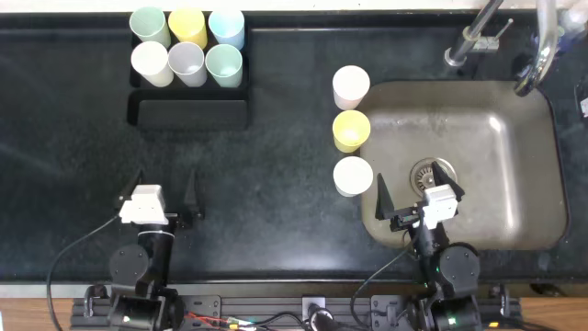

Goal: Store Cups

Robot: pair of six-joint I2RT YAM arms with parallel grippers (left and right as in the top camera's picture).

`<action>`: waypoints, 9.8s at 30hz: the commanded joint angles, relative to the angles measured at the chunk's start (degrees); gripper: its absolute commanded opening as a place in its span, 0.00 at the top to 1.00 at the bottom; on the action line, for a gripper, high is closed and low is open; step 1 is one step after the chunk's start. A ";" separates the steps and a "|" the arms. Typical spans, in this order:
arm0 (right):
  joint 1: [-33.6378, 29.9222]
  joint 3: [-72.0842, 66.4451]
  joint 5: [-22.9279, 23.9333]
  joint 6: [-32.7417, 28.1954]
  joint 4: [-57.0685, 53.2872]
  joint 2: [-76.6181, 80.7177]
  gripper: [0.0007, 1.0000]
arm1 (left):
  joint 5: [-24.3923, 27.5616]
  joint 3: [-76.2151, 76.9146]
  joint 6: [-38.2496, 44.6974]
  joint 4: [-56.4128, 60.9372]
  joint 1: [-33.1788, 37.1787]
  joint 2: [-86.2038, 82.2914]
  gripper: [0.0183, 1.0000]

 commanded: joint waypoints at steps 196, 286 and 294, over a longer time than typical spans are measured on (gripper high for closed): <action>-0.07 -0.76 0.52 -0.20 0.31 -0.59 0.00 | -13.20 78.18 -76.43 -54.62 9.90 87.10 0.98; -0.09 -0.76 0.52 -0.20 0.31 -0.59 0.00 | -13.22 78.20 -70.95 -42.88 11.15 99.56 0.60; -0.09 -0.76 0.52 -0.20 0.31 -0.59 0.00 | -13.16 78.29 -66.25 -42.71 11.10 89.29 0.44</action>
